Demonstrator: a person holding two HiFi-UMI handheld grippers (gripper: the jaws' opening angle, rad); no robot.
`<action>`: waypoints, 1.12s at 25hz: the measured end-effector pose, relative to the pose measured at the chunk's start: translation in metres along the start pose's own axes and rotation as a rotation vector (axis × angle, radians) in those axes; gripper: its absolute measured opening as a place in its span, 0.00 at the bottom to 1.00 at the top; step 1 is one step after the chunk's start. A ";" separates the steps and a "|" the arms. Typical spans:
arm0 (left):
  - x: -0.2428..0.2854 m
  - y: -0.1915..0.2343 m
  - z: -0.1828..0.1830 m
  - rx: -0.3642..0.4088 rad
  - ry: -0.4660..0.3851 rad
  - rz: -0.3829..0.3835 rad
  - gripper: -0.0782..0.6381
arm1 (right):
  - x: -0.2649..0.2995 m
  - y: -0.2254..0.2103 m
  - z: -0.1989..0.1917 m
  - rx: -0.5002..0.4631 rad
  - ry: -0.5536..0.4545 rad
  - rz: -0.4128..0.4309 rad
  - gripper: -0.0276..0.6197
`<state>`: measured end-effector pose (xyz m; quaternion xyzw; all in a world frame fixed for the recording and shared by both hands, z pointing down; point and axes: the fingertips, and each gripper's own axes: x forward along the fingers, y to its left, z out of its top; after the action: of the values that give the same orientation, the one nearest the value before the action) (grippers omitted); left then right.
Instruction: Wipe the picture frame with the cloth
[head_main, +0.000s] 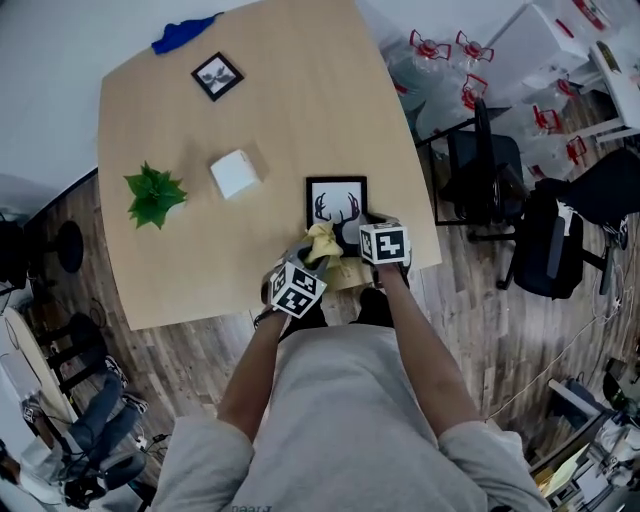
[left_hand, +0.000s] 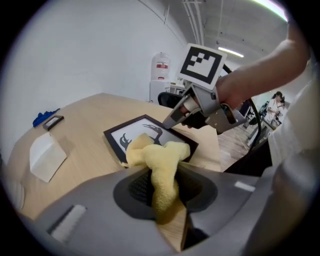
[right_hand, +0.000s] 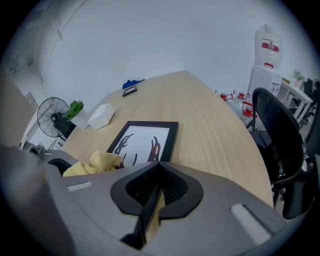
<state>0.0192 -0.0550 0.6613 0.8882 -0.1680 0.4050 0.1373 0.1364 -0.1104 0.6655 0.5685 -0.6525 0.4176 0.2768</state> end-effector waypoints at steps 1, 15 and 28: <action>0.001 0.000 0.000 0.003 0.008 0.005 0.31 | 0.000 0.000 0.000 -0.011 0.010 0.019 0.05; 0.026 -0.022 0.021 -0.045 0.002 0.093 0.31 | 0.004 0.006 -0.002 -0.119 0.048 0.180 0.05; 0.047 -0.040 0.044 -0.137 -0.035 0.181 0.31 | 0.002 0.007 -0.001 -0.167 0.038 0.290 0.05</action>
<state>0.0943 -0.0443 0.6656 0.8649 -0.2772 0.3877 0.1573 0.1295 -0.1103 0.6661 0.4353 -0.7550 0.4080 0.2722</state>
